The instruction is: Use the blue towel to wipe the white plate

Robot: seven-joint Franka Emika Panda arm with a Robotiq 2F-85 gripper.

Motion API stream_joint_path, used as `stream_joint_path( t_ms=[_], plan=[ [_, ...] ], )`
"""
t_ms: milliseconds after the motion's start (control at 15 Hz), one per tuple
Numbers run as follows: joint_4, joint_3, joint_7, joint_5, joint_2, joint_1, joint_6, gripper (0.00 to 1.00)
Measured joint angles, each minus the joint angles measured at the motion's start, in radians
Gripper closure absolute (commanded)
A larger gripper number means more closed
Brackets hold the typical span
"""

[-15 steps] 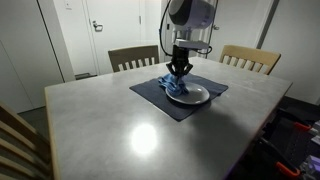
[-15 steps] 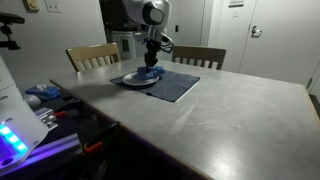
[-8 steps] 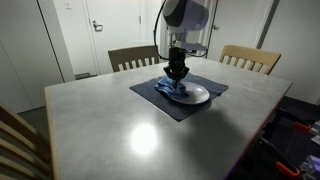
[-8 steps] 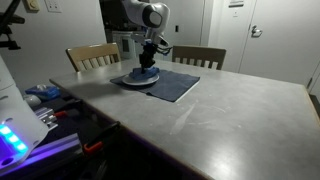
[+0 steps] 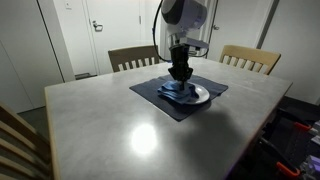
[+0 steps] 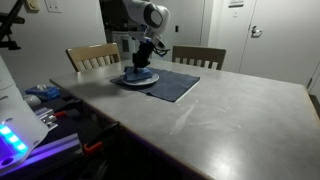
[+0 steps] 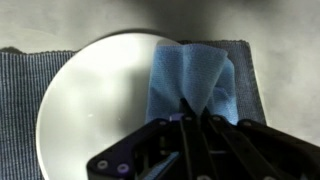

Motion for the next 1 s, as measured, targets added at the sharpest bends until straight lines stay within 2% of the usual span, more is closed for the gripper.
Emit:
stream_joint_path(
  t_ms=[533, 1000],
  plan=[
    [0.001, -0.001, -0.026, 0.000, 0.038, -0.015, -0.149, 0.98],
    [-0.015, -0.060, 0.184, 0.034, 0.063, -0.031, -0.133, 0.98]
  ],
)
